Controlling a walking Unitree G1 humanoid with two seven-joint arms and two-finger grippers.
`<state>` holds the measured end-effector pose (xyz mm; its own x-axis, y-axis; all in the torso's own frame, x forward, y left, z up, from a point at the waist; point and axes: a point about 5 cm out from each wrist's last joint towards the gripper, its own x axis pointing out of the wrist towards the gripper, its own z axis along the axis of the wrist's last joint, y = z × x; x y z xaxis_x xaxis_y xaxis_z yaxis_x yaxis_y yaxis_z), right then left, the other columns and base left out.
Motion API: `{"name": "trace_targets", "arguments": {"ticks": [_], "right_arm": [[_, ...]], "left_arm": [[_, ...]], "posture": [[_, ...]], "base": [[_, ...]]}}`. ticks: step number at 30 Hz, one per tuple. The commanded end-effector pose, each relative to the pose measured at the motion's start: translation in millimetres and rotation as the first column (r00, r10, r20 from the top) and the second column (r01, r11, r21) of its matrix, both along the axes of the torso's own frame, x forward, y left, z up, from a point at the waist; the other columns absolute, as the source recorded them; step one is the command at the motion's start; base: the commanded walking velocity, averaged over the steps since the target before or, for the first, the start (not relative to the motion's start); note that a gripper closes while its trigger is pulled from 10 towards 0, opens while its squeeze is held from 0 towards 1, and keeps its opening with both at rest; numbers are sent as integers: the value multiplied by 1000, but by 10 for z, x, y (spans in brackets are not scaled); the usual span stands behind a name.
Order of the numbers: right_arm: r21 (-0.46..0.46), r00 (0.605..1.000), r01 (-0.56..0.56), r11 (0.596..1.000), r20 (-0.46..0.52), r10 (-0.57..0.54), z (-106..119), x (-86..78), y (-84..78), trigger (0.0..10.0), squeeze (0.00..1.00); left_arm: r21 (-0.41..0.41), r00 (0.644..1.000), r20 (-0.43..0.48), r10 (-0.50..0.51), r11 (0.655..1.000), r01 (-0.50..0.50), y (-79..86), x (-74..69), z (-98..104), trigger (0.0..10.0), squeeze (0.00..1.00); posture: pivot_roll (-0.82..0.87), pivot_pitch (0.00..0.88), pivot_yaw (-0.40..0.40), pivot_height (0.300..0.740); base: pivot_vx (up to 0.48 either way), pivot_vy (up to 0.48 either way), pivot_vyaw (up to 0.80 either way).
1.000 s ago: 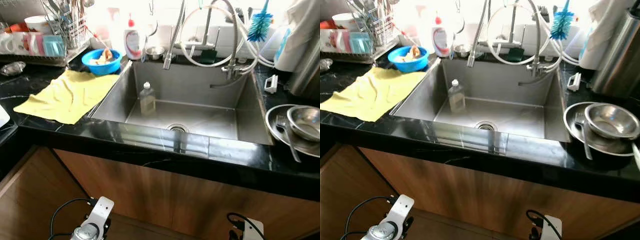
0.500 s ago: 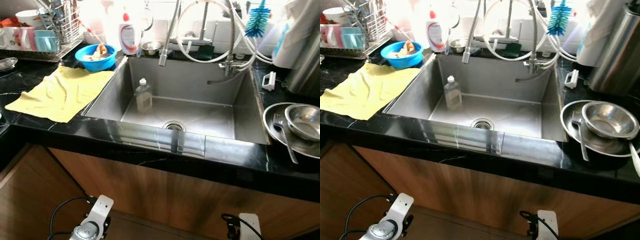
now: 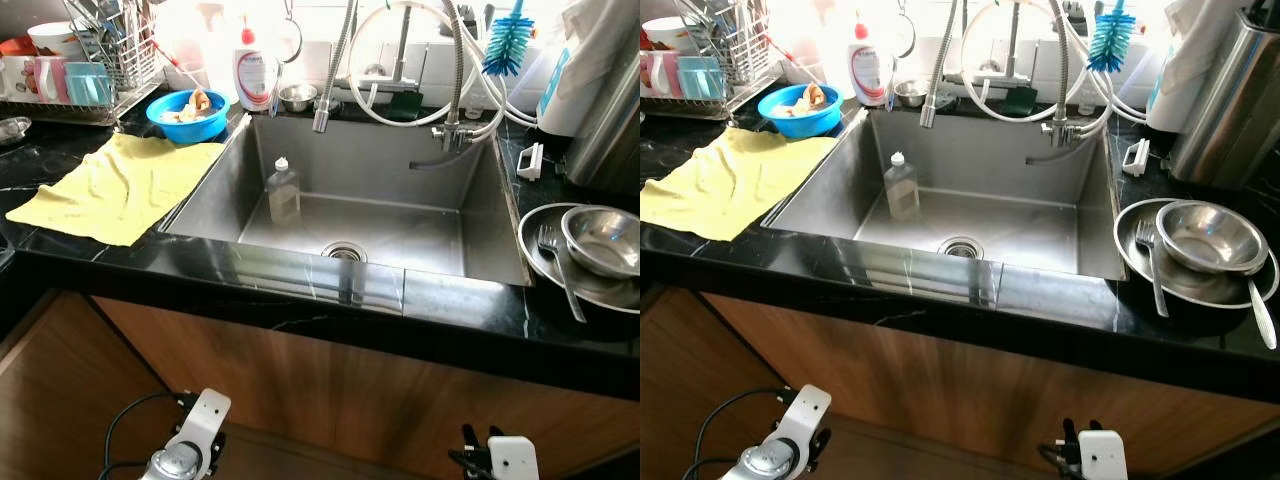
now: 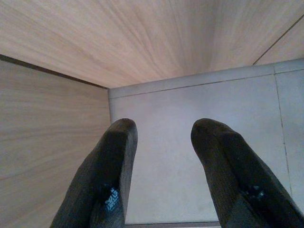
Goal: Kitchen organization
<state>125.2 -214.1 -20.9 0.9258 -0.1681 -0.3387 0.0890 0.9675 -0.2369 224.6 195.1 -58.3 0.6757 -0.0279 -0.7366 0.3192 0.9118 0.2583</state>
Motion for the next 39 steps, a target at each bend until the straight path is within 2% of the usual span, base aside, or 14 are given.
{"name": "trace_targets", "arguments": {"ticks": [1,10,11,12,13,14,15,17,20,23,27,37,38,39], "right_arm": [[-17,1000,-2,1000,27,2,80,8,29,10000,0],[-25,1000,4,1000,11,-4,163,-30,55,10000,0],[-84,998,6,996,67,0,375,-63,62,10000,0],[-84,998,6,996,67,0,375,-63,62,10000,0],[-137,993,10,991,115,5,561,-82,63,10000,0],[-137,993,10,991,115,5,561,-82,63,10000,0],[-219,972,35,975,232,17,965,9,33,10000,0],[-227,955,45,973,296,25,1162,118,32,10000,0],[-227,940,45,973,339,35,1283,193,50,10000,0],[-241,926,35,970,373,59,1434,270,113,10000,0],[-253,924,65,965,381,38,1540,281,102,10000,0],[-253,923,80,964,384,24,1547,418,129,10000,0],[-246,921,93,965,388,11,1549,418,123,10000,784],[-248,922,101,963,386,2,1545,416,114,10000,1000]], "left_arm": [[11,1000,-28,-5,1000,6,24,-32,-22,10000,0],[11,1000,-28,-5,1000,6,24,-32,-21,10000,0],[12,999,-33,-18,1000,19,6,-27,-22,10000,0],[12,999,-33,-18,1000,19,6,-27,-22,10000,0],[29,998,-37,-55,998,56,-16,-23,-23,10000,0],[29,998,-37,-55,998,56,-16,-23,-23,10000,0],[44,993,-49,-110,993,113,-57,-40,-38,10000,0],[46,992,-52,-117,992,119,-60,-51,-44,10000,0],[57,989,-56,-140,988,143,-63,-54,-46,10000,0],[46,992,-60,-110,993,113,-43,-77,-58,10000,0],[52,991,-71,-111,992,115,-18,-114,-76,10000,0],[50,991,-86,-100,993,105,-6,-150,-97,10000,0],[50,991,-86,-101,993,106,-10,-148,-96,10000,0],[50,991,-86,-102,993,106,-13,-146,-96,10000,0]], "posture": [[-178,0,50,740],[-178,0,50,740],[-206,0,63,740],[-206,0,63,740],[-207,0,64,740],[-207,0,64,740],[-202,0,60,740],[-202,0,60,740],[-199,0,58,740],[-198,0,56,740],[-199,0,57,740],[-203,0,56,740],[-203,0,56,740],[-203,0,56,740]], "base": [[0,0,0],[0,0,0],[0,0,0],[0,0,0],[0,0,0],[0,0,0],[0,0,0],[0,0,0],[0,0,0],[0,0,0],[0,0,0],[0,0,0],[0,0,0],[0,0,0]]}}
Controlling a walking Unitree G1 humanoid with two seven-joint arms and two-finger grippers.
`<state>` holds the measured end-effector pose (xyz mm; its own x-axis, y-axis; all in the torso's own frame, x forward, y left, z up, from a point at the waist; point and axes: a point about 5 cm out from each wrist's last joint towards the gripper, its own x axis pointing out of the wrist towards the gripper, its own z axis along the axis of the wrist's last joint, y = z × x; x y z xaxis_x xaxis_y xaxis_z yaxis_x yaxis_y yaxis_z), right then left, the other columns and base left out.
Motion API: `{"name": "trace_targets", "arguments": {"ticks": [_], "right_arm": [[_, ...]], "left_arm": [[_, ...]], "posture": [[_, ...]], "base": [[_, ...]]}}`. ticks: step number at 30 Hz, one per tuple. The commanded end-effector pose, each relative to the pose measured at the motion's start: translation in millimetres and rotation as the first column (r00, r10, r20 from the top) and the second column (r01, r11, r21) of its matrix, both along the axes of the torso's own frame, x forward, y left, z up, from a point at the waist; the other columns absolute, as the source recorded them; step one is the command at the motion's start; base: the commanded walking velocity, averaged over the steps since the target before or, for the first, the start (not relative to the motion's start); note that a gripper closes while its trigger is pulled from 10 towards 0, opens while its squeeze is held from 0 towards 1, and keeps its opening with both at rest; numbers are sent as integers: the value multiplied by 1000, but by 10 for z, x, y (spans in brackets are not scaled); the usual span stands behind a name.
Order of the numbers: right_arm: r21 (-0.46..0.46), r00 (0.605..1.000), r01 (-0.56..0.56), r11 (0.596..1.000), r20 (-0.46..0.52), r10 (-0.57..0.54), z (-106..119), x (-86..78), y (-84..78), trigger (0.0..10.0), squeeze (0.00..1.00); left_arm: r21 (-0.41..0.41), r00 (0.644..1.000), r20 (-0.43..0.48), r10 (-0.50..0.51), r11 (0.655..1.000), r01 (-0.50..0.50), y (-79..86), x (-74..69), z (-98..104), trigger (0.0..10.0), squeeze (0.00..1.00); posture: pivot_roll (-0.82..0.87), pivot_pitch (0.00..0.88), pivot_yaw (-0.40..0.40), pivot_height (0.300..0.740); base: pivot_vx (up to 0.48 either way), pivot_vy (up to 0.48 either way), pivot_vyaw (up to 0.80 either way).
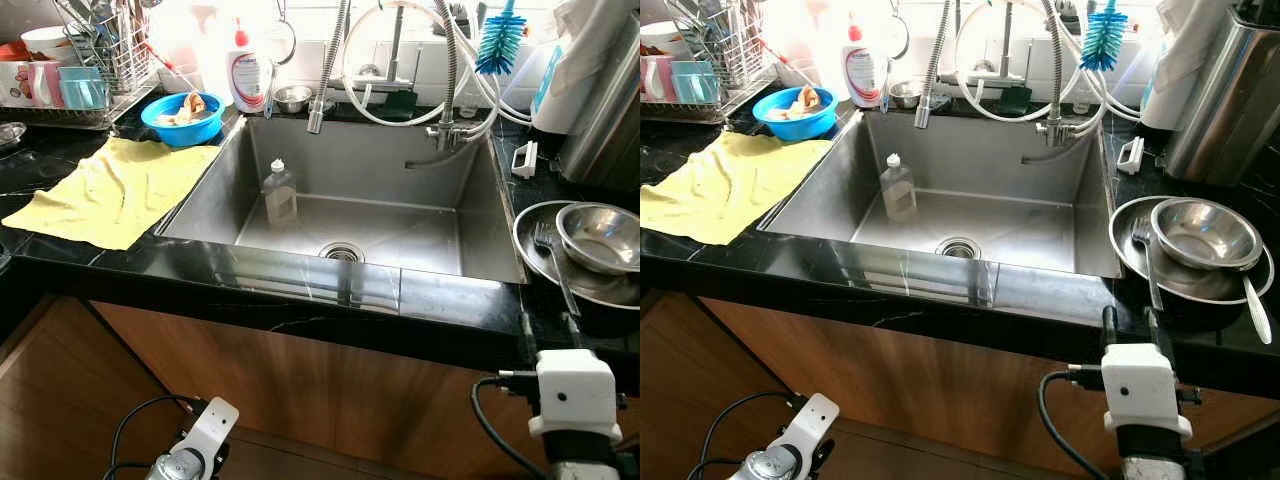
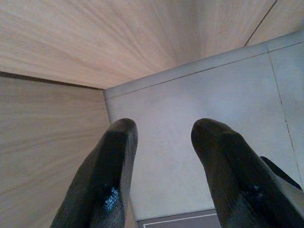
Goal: Kitchen organization
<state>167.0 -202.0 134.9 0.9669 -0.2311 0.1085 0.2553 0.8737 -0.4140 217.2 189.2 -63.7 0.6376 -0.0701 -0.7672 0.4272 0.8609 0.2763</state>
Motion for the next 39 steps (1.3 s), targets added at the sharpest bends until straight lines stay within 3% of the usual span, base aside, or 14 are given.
{"name": "trace_targets", "arguments": {"ticks": [1,5,11,12,13,14,21,30,31,32,33,38,39], "right_arm": [[3,1000,28,1000,-14,-28,-22,-5,-18,10000,1000],[42,995,83,996,-62,-81,-114,-17,-84,10000,1000],[37,995,87,995,-43,-86,-84,50,-115,10000,1000],[36,995,89,995,-37,-88,-71,71,-117,10000,141],[36,995,89,995,-37,-88,-71,71,-117,10000,141],[33,995,91,995,-31,-90,-60,91,-119,10000,0],[37,994,110,993,20,-110,26,161,-124,10000,0],[54,991,131,990,-25,-130,-58,118,-118,10000,0],[56,991,134,989,-25,-132,-61,112,-116,10000,63],[57,991,136,989,-25,-135,-62,108,-116,10000,63],[72,990,141,987,-14,-140,-59,101,-117,10000,1000],[67,983,182,981,-22,-181,-72,101,-153,10000,992],[75,982,190,979,-29,-188,-89,102,-161,10000,627]], "left_arm": [[19,999,-40,4,1000,-3,41,-71,-43,10000,0],[23,999,-48,-4,1000,5,27,-81,-52,10000,0],[25,999,-51,-2,1000,3,28,-90,-58,10000,0],[27,999,-51,-5,1000,6,27,-88,-57,10000,0],[27,999,-51,-5,1000,6,27,-88,-57,10000,0],[27,999,-50,-4,1000,6,28,-87,-56,10000,0],[26,999,-46,-5,1000,6,26,-71,-47,10000,0],[26,999,-42,-10,1000,11,32,-53,-35,10000,0],[26,999,-41,-10,1000,11,34,-51,-34,10000,0],[26,999,-40,-10,1000,11,35,-49,-32,10000,0],[26,999,-39,-11,1000,12,37,-47,-30,10000,0],[26,999,-36,-14,1000,15,32,-37,-25,10000,0],[24,999,-35,-15,1000,15,29,-36,-24,10000,0]], "posture": [[-203,0,56,740],[-202,0,57,740],[-199,0,56,740],[-193,0,54,740],[-193,0,54,740],[-192,0,54,740],[-192,0,56,740],[-192,0,60,740],[-191,0,61,740],[-191,0,61,740],[-191,0,62,740],[-187,0,60,740],[-185,0,59,740]], "base": [[0,0,0],[0,0,0],[0,0,0],[0,0,0],[0,0,0],[0,0,0],[0,0,0],[0,0,0],[0,0,0],[0,0,0],[0,0,0],[0,0,0],[0,0,0]]}}
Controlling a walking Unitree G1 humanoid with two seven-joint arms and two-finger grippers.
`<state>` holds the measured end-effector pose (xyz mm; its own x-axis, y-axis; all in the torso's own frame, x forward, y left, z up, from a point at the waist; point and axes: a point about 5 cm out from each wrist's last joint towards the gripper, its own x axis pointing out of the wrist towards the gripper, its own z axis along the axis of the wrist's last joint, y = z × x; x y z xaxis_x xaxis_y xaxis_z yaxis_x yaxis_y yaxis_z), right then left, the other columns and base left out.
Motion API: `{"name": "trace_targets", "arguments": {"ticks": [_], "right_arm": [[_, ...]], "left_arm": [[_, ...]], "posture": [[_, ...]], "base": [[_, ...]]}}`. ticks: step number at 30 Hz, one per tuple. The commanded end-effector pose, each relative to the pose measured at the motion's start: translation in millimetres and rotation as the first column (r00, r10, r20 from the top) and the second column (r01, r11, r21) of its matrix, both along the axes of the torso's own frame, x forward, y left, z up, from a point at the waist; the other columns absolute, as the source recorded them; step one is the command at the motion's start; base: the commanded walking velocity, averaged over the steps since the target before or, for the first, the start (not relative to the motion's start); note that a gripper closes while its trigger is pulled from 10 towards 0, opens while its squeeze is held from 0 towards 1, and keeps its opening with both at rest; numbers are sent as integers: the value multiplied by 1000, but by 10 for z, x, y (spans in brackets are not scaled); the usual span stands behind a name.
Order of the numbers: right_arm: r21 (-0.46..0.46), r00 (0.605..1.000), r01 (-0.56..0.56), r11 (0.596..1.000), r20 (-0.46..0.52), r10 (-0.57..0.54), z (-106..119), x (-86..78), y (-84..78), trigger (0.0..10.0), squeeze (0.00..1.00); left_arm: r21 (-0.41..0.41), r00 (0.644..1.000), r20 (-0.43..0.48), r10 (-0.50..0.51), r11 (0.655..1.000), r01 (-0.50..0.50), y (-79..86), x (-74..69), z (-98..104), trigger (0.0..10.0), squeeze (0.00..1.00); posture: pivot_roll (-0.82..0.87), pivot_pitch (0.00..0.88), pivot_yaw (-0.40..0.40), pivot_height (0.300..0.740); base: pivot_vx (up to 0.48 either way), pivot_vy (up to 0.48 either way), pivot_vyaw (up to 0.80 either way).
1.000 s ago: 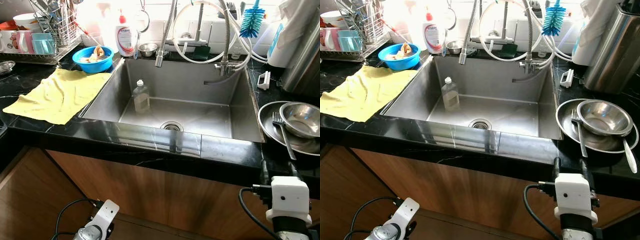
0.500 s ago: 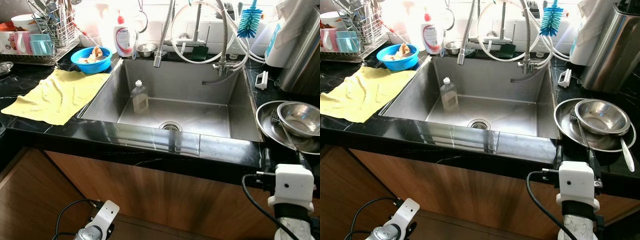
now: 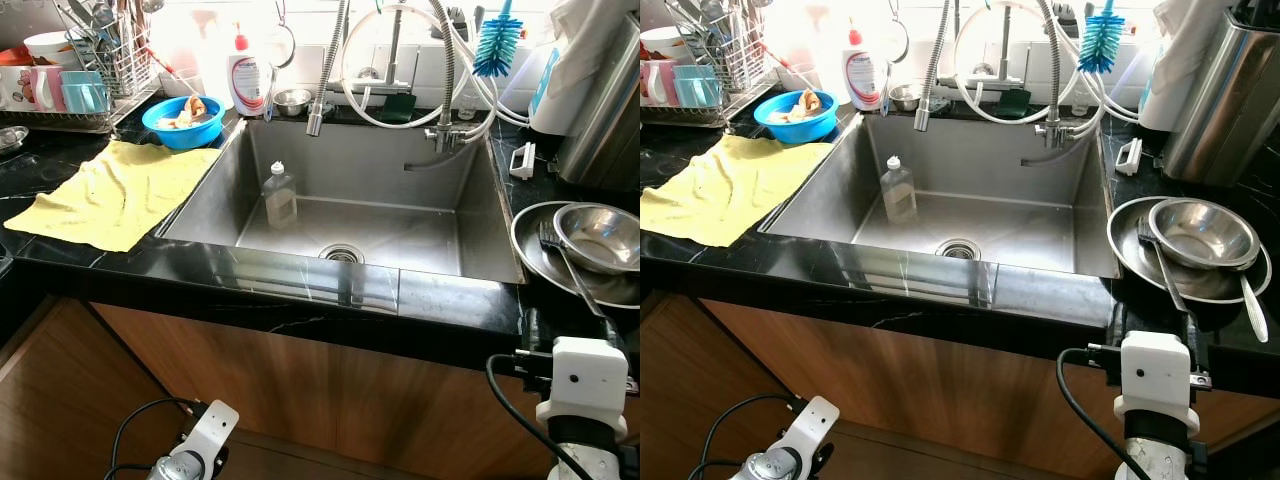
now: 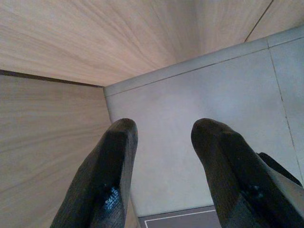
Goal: Kitchen organization
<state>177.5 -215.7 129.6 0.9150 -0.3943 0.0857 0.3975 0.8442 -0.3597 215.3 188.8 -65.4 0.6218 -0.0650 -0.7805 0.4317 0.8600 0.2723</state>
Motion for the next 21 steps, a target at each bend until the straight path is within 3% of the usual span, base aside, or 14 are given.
{"name": "trace_targets", "arguments": {"ticks": [1,9,21], "right_arm": [[22,999,31,999,-28,-31,-57,0,-31,10000,0],[120,998,56,991,13,-58,-67,46,-34,10000,0],[118,990,59,991,117,-73,74,96,-26,10000,0]], "left_arm": [[17,1000,-14,-16,1000,17,32,-16,-7,10000,0],[16,1000,-12,-16,1000,16,30,-24,-11,10000,0],[15,1000,-10,-12,1000,13,26,-29,-13,10000,0]], "posture": [[-184,0,57,740],[-180,0,54,740],[-171,0,50,740]], "base": [[0,0,0],[0,0,0],[0,0,0]]}}
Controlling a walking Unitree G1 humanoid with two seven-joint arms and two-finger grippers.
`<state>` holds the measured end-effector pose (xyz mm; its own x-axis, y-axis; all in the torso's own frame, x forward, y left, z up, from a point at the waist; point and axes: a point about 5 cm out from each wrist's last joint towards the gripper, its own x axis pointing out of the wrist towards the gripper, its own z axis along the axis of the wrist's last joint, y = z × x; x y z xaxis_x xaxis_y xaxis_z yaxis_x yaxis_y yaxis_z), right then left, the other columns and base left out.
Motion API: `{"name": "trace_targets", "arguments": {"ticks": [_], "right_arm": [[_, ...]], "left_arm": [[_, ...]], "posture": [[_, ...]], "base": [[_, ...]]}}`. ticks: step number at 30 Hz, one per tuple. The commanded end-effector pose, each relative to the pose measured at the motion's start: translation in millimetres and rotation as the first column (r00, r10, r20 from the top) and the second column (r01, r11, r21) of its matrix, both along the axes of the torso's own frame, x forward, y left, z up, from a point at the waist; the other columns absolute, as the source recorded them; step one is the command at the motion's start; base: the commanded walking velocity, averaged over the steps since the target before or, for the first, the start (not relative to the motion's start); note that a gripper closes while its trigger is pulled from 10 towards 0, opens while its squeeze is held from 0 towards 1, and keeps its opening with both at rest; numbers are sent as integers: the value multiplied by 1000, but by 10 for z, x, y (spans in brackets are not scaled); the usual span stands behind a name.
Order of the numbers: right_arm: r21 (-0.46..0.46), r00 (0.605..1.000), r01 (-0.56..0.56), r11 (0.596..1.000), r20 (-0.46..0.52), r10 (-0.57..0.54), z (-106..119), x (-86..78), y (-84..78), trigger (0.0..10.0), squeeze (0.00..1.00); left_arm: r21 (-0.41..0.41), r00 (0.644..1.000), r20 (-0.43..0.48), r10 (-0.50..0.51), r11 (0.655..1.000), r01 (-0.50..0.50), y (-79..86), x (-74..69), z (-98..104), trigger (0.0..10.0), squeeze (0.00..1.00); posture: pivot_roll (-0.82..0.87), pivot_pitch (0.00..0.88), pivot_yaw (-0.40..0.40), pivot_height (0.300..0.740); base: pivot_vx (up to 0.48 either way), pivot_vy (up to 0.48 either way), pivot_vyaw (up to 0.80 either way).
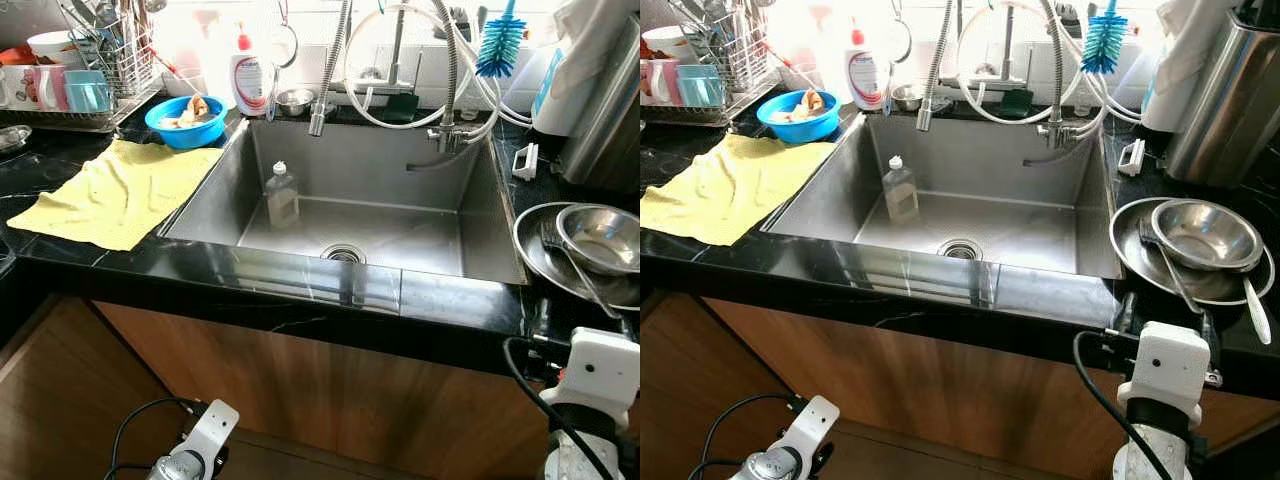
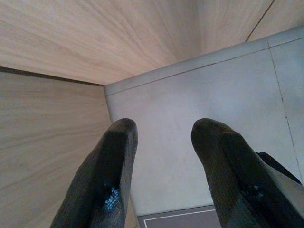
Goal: Kitchen organization
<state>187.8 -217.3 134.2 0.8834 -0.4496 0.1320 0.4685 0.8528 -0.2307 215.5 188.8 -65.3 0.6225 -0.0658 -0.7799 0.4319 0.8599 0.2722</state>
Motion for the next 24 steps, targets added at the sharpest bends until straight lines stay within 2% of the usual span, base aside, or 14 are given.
{"name": "trace_targets", "arguments": {"ticks": [1,6,12,16,24], "right_arm": [[14,999,42,999,34,-43,47,-13,-28,10000,0],[45,992,123,991,25,-124,19,-46,-93,10000,0],[90,989,150,985,-12,-150,-79,-51,-111,10000,0],[105,991,133,986,-42,-129,-137,-46,-94,10000,0],[113,995,93,989,-43,-88,-147,-21,-63,10000,0]], "left_arm": [[15,1000,-10,-11,1000,11,27,-29,-14,10000,0],[17,1000,-10,-12,1000,12,34,-27,-12,10000,0],[20,1000,-9,-13,1000,13,42,-22,-7,10000,0],[21,1000,-7,-12,1000,12,48,-19,-5,10000,0],[22,1000,-5,-14,1000,14,46,-19,-4,10000,0]], "posture": [[-170,0,49,740],[-170,0,50,740],[-168,0,52,740],[-168,0,53,740],[-167,0,51,740]], "base": [[0,0,0],[0,0,0],[0,0,0],[0,0,0],[0,0,0]]}}
